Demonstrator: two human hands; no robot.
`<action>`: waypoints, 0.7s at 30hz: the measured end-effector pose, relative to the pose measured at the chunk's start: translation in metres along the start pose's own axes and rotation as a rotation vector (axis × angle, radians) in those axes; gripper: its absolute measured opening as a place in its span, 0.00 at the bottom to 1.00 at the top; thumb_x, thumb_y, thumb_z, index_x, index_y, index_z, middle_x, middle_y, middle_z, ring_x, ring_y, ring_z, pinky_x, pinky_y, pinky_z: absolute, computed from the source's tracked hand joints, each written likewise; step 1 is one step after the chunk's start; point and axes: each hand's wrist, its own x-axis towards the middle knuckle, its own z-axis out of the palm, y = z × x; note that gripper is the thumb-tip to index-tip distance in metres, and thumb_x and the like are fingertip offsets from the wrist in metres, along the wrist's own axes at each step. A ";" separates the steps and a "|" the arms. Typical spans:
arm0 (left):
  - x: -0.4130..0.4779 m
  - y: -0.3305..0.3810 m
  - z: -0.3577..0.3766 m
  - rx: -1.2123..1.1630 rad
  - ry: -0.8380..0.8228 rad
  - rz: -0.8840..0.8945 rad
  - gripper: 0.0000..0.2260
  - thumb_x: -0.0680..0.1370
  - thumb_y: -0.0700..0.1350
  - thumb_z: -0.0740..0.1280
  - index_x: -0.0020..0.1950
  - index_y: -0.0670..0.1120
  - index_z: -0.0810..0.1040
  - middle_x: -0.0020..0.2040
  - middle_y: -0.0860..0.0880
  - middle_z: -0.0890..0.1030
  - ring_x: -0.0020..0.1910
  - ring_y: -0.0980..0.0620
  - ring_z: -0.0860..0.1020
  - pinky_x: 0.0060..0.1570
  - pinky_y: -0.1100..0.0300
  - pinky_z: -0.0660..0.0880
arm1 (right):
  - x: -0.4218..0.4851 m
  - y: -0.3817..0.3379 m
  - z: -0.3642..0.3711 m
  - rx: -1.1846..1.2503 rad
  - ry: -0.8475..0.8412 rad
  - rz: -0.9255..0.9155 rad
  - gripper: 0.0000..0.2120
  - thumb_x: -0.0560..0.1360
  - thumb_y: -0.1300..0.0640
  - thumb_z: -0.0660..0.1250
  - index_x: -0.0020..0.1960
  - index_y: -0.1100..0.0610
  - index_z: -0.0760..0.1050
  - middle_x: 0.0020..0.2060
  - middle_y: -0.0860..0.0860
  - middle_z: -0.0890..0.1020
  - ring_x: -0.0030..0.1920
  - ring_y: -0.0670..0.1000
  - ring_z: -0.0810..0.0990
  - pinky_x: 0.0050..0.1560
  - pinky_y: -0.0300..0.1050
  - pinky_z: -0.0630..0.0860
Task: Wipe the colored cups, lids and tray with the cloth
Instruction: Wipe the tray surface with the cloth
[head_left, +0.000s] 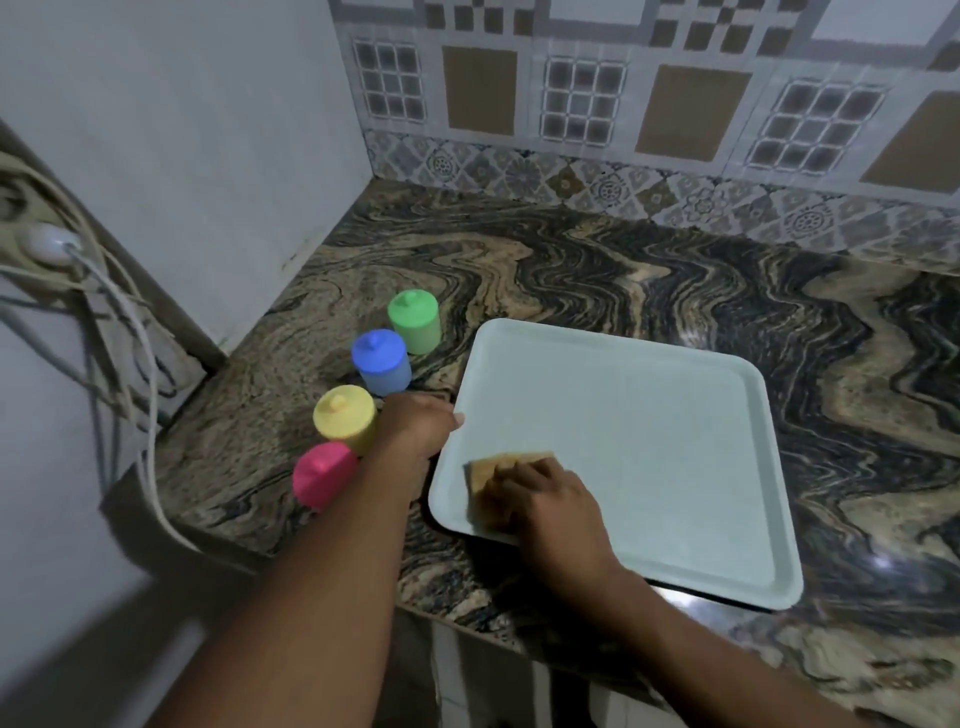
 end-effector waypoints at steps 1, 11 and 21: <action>0.000 0.001 -0.001 0.001 -0.006 -0.009 0.06 0.72 0.43 0.77 0.46 0.45 0.82 0.52 0.45 0.83 0.51 0.45 0.81 0.56 0.49 0.79 | -0.019 -0.009 -0.007 0.052 -0.050 -0.034 0.14 0.66 0.54 0.66 0.49 0.47 0.83 0.47 0.44 0.84 0.46 0.54 0.79 0.37 0.47 0.76; -0.004 -0.006 0.007 -0.045 0.059 0.069 0.09 0.74 0.42 0.76 0.52 0.41 0.83 0.48 0.49 0.80 0.47 0.50 0.78 0.46 0.59 0.73 | 0.157 0.057 -0.051 0.048 0.083 0.339 0.22 0.70 0.60 0.58 0.60 0.52 0.82 0.55 0.58 0.84 0.56 0.64 0.81 0.52 0.53 0.79; -0.006 -0.008 0.007 -0.114 0.077 0.074 0.05 0.75 0.40 0.74 0.40 0.46 0.82 0.43 0.49 0.80 0.39 0.54 0.76 0.46 0.60 0.72 | 0.044 0.019 0.007 -0.073 0.010 -0.069 0.15 0.73 0.51 0.66 0.59 0.45 0.82 0.62 0.43 0.82 0.56 0.57 0.77 0.46 0.51 0.70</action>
